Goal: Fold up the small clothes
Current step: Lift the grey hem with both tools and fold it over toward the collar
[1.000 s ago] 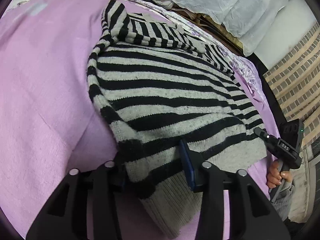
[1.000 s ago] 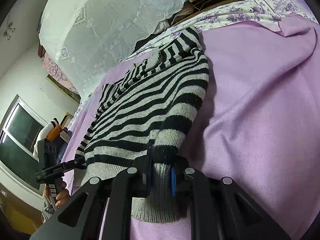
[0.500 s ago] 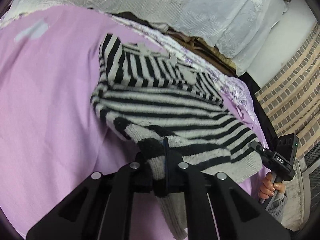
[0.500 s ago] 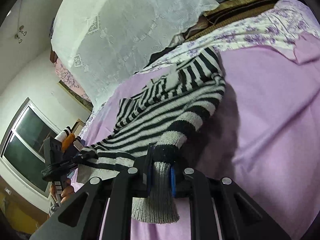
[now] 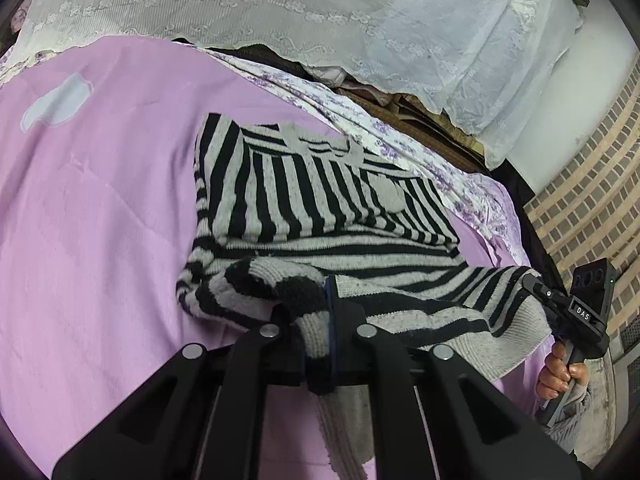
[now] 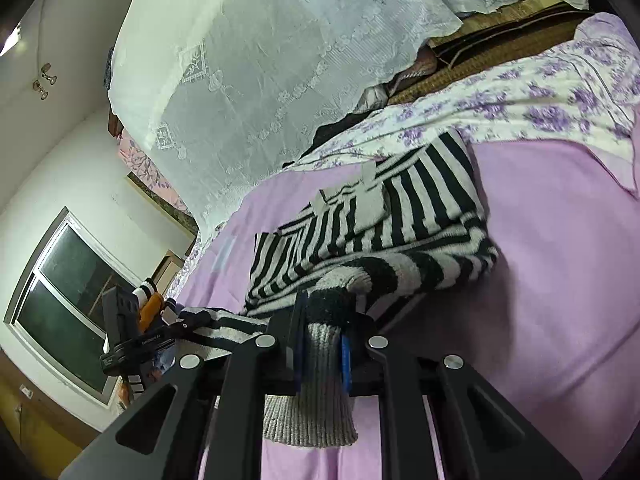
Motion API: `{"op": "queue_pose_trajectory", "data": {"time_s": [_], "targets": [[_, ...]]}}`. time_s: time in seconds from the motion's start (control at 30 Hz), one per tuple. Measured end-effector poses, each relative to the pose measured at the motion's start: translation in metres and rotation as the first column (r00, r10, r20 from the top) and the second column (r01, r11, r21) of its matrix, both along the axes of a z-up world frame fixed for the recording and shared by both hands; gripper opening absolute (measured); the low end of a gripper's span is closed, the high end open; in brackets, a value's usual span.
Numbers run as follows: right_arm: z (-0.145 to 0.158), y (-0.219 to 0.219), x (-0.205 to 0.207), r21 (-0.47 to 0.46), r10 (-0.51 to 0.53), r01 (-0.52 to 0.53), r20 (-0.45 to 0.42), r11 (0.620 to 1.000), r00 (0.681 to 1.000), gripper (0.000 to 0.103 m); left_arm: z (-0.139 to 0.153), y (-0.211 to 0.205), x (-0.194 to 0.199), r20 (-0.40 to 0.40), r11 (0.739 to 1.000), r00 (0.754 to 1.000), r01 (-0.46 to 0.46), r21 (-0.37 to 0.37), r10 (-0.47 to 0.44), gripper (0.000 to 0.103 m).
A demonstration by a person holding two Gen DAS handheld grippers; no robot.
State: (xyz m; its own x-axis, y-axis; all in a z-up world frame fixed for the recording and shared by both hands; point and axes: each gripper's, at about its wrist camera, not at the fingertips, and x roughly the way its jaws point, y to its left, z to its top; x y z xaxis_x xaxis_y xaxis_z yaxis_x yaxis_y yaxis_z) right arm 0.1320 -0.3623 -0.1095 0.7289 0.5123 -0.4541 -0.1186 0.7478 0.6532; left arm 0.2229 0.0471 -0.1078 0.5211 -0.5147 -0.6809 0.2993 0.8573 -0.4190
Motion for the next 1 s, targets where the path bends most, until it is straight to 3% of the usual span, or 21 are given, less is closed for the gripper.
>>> {"op": "queue_pose_trajectory", "data": {"time_s": [0.5,1.0], "targets": [[0.016,-0.012,0.074,0.066,-0.032,0.031,0.015,0.997,0.999,0.014,0.016,-0.007,0.061,0.009,0.999,0.999,-0.046,-0.021,0.047,0.007],[0.001,-0.022,0.152,0.097,-0.057,0.058,-0.021,0.994,0.998,0.014,0.004,-0.008,0.125,-0.026,0.994,0.994,-0.103,-0.023,0.102,0.007]]}}
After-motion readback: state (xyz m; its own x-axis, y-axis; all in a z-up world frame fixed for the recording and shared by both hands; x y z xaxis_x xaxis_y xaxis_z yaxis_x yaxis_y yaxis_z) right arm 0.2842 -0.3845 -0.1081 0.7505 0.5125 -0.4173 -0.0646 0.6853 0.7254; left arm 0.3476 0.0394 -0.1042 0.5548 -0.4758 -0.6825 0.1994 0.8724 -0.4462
